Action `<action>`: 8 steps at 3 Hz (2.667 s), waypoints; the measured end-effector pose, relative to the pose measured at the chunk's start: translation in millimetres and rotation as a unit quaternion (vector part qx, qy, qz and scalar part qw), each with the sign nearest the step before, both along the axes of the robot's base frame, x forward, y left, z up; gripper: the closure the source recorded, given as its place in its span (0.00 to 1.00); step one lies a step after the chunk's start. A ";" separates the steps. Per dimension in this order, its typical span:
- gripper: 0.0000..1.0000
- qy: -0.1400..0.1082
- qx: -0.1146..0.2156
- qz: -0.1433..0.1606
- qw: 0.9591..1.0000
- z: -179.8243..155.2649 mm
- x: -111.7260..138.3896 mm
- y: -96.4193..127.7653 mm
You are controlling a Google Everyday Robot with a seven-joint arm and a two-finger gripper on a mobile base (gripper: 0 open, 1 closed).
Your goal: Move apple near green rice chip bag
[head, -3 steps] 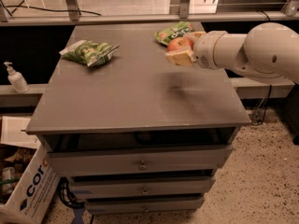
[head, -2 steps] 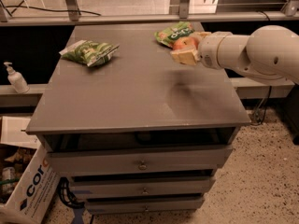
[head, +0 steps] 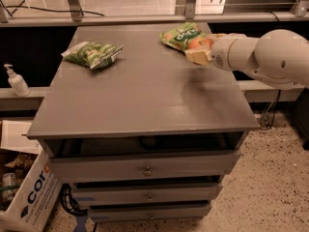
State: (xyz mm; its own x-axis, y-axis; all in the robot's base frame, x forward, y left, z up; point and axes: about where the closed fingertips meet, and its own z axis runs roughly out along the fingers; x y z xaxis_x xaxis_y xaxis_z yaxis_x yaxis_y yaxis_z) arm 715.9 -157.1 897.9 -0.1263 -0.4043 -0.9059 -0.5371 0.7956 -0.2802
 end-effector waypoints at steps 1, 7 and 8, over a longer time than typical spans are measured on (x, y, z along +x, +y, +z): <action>1.00 0.010 0.001 -0.028 1.000 -13.7 7.0 -16.4; 0.13 0.047 0.038 -0.061 0.996 -51.9 22.8 -25.6; 0.00 0.050 0.048 -0.054 0.996 -50.1 20.2 -24.4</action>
Offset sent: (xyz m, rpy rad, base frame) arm 0.0216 -0.0422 -0.0483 0.0369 0.0662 -0.1479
